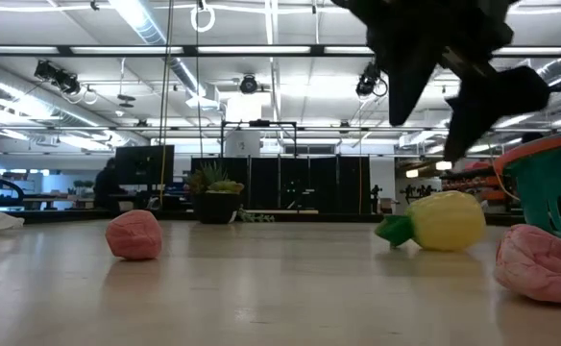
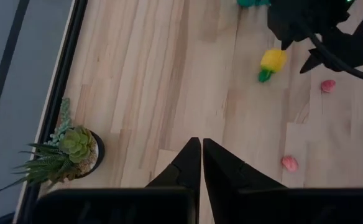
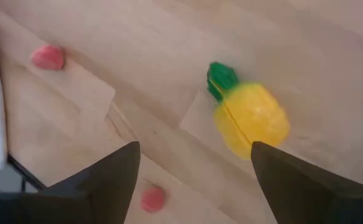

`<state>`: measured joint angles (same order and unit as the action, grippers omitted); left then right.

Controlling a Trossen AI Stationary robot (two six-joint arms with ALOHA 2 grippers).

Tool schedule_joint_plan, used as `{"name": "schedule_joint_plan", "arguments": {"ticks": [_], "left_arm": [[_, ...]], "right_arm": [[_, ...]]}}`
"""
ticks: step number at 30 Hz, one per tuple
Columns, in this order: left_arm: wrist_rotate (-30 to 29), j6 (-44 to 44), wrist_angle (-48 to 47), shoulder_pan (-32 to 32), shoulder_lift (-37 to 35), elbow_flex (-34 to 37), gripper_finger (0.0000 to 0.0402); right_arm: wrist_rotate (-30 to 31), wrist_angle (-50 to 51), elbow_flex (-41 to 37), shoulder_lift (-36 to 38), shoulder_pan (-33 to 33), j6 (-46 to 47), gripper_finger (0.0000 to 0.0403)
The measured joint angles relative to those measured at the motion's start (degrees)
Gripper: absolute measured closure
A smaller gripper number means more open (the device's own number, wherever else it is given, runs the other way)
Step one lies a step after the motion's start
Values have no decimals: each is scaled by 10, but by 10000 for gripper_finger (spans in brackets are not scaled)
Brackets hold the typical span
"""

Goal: Pick and placing Produce into tupperware
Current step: Put the yellow pineapple into the blue basket

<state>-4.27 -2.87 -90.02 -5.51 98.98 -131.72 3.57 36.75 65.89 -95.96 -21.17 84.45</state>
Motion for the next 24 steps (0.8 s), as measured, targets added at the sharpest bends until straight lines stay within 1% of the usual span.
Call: {"name": "schedule_joint_plan", "arguments": {"ticks": [3,5,7,9,11,13,15,17,20,24], "left_arm": [[0,-18,0,0,0,0,376],[0,-28,0,0,0,0,373],[0,-41,0,0,0,0,370],[0,-56,0,0,0,0,370],[0,-70,0,0,0,0,373],[0,-81,0,0,0,0,377],[0,-88,0,0,0,0,381],[0,-89,0,0,0,0,383],[0,-91,0,0,0,0,381],[0,-113,0,0,0,0,377]], "right_arm": [[6,63,41,0,9,-69,91],[34,101,63,0,11,-121,96],[64,112,72,0,12,-167,100],[75,112,72,0,12,-188,104],[66,112,61,0,12,-180,105],[42,114,45,0,12,-157,105],[15,112,28,0,12,-157,104],[-7,114,9,0,11,-180,103],[-19,111,-5,0,11,-227,103],[-11,105,-3,0,12,-305,103]]}}
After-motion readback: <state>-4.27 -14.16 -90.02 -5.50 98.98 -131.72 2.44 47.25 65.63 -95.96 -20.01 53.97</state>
